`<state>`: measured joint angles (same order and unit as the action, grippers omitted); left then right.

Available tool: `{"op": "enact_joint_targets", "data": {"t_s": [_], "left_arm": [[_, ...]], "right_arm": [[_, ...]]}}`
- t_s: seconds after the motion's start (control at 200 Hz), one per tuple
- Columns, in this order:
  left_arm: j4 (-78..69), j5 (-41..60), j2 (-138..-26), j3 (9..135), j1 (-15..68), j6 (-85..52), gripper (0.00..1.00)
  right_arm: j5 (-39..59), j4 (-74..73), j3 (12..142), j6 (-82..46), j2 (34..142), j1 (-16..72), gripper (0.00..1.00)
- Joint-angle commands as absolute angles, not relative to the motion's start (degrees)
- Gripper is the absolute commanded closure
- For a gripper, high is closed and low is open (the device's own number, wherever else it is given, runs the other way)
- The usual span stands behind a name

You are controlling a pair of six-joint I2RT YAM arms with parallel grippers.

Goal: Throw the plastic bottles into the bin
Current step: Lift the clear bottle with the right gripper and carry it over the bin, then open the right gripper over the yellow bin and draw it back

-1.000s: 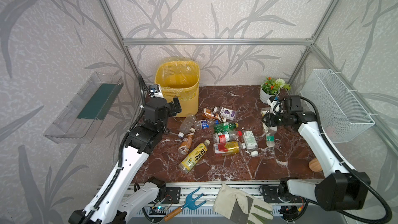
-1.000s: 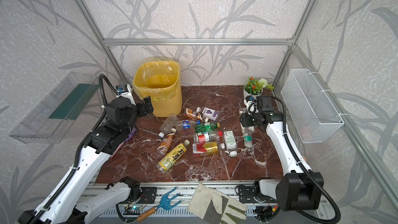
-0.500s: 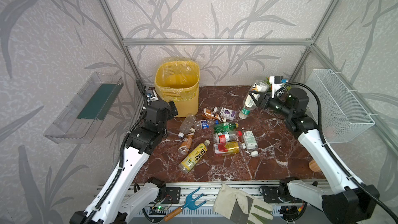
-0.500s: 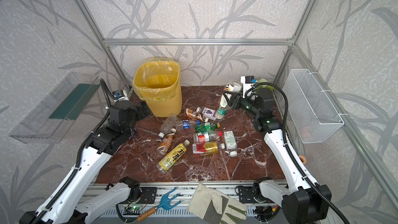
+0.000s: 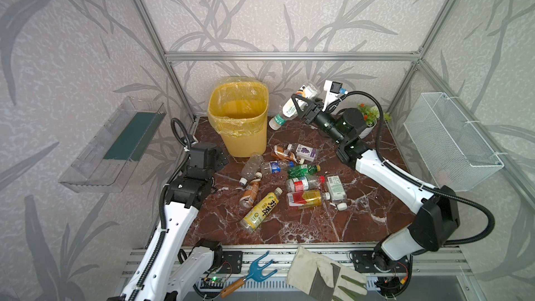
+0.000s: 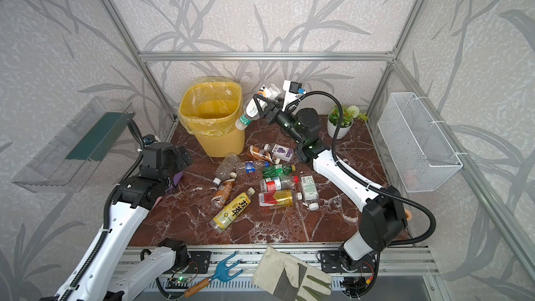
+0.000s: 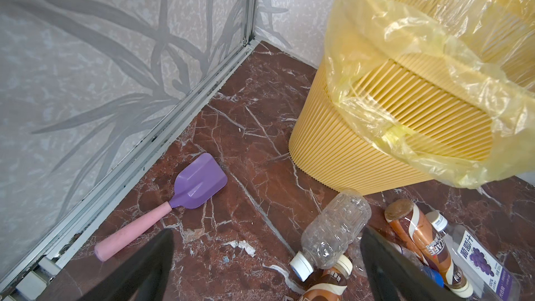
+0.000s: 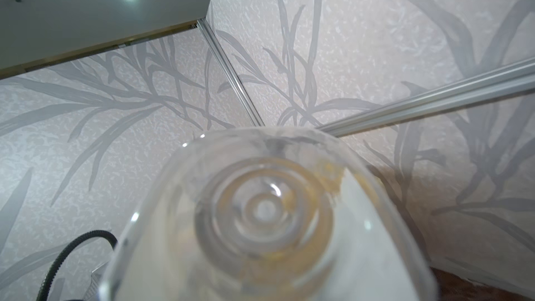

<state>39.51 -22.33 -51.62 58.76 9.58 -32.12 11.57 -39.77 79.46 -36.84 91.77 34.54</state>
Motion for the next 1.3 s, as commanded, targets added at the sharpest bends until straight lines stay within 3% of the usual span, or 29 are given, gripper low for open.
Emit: {"op": "enact_joint_targets", "data": {"t_s": [0.0,0.09,0.165,0.255,0.285,0.325,0.57,0.655,0.79,0.9,1.045,1.299], "left_arm": [[41.57,-22.24,-50.3,58.46,9.05,-33.11,0.01],[41.49,-22.07,-49.98,58.21,8.97,-33.27,0.01],[41.43,-21.95,-49.91,58.26,8.81,-33.27,0.01],[42.06,-20.98,-49.53,58.87,8.78,-32.58,0.01],[42.38,-20.9,-49.29,58.99,8.66,-32.44,0.01],[42.79,-21.21,-49.0,58.94,8.61,-32.43,0.01],[42.54,-20.64,-47.9,58.63,8.57,-32.13,0.01],[42.5,-20.03,-47.88,59.09,8.53,-32.34,0.01],[42.27,-20.03,-46.94,58.54,8.56,-32.1,0.01],[40.54,-17.34,-45.73,57.01,8.62,-30.68,0.01],[41.37,-14.64,-45.44,55.59,8.78,-31.38,0.01],[42.36,-14.91,-45.46,53.27,14.62,-33.3,0.01]], "right_arm": [[4.22,-50.14,85.77,-36.92,97.27,35.91,0.47],[3.05,-47.8,97.48,-37.99,107.55,37.0,0.46],[7.11,-32.23,115.05,-32.99,117.31,37.86,0.42],[8.12,-10.43,134.14,-31.45,126.95,37.24,0.17],[8.05,-8.87,136.91,-31.12,128.27,37.18,0.07],[7.1,-7.82,138.73,-30.06,128.84,37.16,0.0],[7.65,12.16,166.91,-22.96,137.89,36.63,0.01],[7.27,16.39,170.79,-21.04,137.41,36.33,0.01],[8.99,15.03,161.84,-16.83,129.2,36.39,0.01],[9.3,8.7,142.14,-13.4,117.66,36.41,0.01],[5.53,-12.54,106.48,-11.69,99.04,36.24,0.01],[2.21,-17.9,78.19,-7.42,80.04,35.43,0.01]]}}
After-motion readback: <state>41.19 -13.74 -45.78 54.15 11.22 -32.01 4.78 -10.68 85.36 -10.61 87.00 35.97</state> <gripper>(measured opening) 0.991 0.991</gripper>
